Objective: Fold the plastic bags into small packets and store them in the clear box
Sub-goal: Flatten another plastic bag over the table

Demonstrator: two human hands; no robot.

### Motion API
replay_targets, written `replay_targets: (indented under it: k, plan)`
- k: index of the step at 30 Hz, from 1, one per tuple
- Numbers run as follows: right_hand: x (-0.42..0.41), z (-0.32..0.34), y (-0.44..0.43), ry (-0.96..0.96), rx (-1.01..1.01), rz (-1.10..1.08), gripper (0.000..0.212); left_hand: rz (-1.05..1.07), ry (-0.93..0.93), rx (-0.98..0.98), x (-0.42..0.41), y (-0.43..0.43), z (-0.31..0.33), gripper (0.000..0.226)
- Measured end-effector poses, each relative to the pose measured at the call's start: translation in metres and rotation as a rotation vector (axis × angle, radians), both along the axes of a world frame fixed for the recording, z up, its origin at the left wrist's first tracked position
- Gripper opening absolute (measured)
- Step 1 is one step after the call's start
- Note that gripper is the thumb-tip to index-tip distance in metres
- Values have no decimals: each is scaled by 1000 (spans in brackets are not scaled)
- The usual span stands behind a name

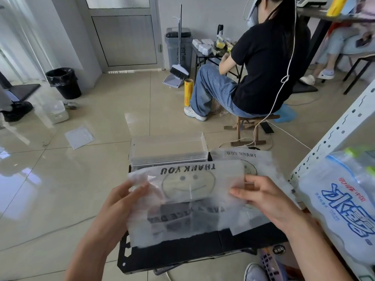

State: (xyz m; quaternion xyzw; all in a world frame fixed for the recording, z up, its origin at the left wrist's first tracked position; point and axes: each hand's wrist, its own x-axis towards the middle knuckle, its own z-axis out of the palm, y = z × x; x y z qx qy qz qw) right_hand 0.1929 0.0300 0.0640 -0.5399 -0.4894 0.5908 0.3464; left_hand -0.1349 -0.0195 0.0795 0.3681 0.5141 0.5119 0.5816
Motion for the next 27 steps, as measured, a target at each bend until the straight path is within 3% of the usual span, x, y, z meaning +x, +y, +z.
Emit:
replay_targets:
  k: [5,8,11,12,16,21,27]
  plan:
    - [0,4,5,110,-2,-62,42,-115,46,-52,-5,1,-6,29]
    - [1,6,4,166,-86,4,51,-89,92,-60,-7,2,-10,58]
    - [2,8,4,192,-70,64,43,-54,119,-55,-6,4,-10,18]
    - [1,9,4,179,-63,34,40,-44,157,-65,-5,4,-8,15]
    - [-4,7,7,144,-47,-108,30,-33,144,-57,-4,3,-7,20]
    - [-11,5,8,260,-146,-120,21,-41,176,75,-5,8,-12,16]
    - [-9,4,11,347,-191,-131,30,-61,53,61,-6,7,-3,32]
